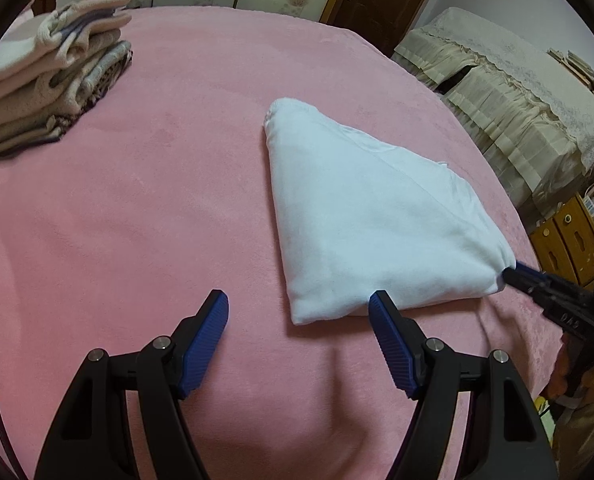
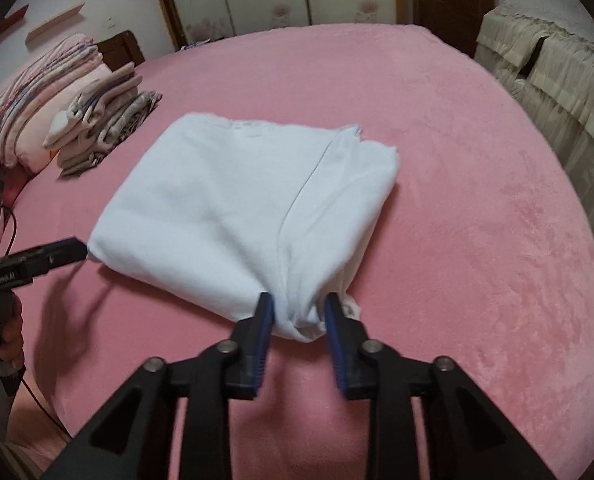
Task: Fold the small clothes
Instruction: 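Press and square the folded shirt with both open grippers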
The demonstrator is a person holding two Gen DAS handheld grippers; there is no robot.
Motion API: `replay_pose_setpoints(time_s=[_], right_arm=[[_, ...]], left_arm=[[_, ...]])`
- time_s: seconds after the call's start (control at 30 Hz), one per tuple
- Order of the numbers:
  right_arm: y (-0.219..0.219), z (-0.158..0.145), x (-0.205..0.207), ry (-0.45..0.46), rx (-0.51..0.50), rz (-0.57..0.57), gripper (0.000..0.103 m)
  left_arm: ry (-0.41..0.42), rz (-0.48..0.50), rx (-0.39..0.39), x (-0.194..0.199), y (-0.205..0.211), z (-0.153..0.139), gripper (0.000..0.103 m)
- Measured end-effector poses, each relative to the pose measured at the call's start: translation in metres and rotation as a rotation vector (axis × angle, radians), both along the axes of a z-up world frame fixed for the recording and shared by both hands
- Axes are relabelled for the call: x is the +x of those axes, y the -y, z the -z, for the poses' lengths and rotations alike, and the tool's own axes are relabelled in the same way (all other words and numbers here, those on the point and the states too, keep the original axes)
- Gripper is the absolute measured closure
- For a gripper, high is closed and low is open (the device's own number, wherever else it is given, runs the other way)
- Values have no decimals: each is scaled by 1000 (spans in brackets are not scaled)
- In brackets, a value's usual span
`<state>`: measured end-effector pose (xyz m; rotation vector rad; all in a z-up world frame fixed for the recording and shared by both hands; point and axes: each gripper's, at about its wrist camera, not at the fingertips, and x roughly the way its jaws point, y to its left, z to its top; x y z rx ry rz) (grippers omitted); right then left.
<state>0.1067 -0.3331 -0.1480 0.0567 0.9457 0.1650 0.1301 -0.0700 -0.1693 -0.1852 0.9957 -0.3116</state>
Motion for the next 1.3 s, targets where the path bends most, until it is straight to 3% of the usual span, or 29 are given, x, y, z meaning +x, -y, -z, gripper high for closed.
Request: replay_pose_setpoints(time_s=[0.17,0.27,0.33,0.43,0.5,0.57,0.67,0.7,0.8,0.93,1.0,1.03,1.17,1.23,1.3], right_arm=[[0,-26,-4,103,5,65,69],[-13,-34,4,143,26,45,69],[-31,-32,16,145,27,8,82],[-56,-20,38,127,41,-48,89],[-67,-7,51,96,54,-68,92],[-71,7,64,64,40,-63,95],[-54,31,77,22,-20,16,103],[-44,38,78,12,-33,47,103],[-16,46,77,-9,106,59,103],[-22,35,71,15,16,70,103],[-18,31,70,7,27,78,103],[-15,29,68,3,37,84,103],[-9,20,62,12,46,95,103],[-8,13,58,22,46,93,101],[-6,6,52,32,53,94,101]], left_arm=[[58,-3,29,8,-2,-27,32],[91,20,25,21,10,-38,32],[121,48,12,29,24,-43,32],[152,98,8,43,54,-43,33],[146,125,10,53,70,-35,41],[106,153,20,62,81,-21,63],[60,134,91,73,83,7,79],[55,130,72,73,79,13,81],[57,122,21,74,70,16,85],[58,113,6,74,67,16,85],[48,109,-8,73,67,15,83],[45,106,-7,73,67,14,76],[61,122,-8,65,72,4,21],[78,112,29,61,76,-1,14],[73,110,35,59,78,-4,14]])
